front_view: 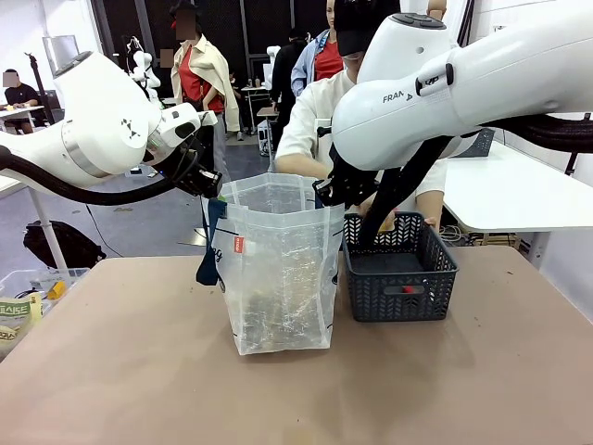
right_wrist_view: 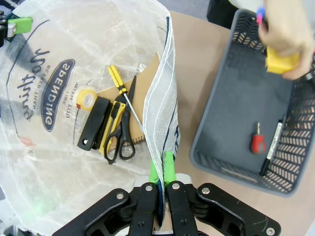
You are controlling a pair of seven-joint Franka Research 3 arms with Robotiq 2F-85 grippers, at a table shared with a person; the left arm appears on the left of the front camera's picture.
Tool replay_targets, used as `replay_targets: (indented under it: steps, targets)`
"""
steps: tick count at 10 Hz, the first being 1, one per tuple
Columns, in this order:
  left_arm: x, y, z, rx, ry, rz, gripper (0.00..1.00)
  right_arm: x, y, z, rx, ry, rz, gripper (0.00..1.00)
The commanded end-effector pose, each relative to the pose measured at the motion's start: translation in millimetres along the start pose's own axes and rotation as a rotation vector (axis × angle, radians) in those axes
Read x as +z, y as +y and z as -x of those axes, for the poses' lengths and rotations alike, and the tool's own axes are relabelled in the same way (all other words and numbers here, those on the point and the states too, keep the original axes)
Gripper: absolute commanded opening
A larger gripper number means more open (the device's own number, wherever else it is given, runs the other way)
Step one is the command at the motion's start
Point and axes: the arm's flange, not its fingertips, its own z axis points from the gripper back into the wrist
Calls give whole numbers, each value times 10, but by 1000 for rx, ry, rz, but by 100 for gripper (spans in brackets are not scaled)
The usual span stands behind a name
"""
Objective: Transfer purchased items from the store into the shopping bag.
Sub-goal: Move the Reusable shopping bag to the right side of the table.
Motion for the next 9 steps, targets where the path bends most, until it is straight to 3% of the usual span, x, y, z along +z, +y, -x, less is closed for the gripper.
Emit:
replay_targets:
  steps: [1, 9]
  targets:
    - [42, 6, 8, 10, -13, -8, 0, 5, -20, 8, 6, -3, -15, 0]
    - [42, 6, 8, 10, -13, -8, 0, 5, -20, 8, 6, -3, -15, 0]
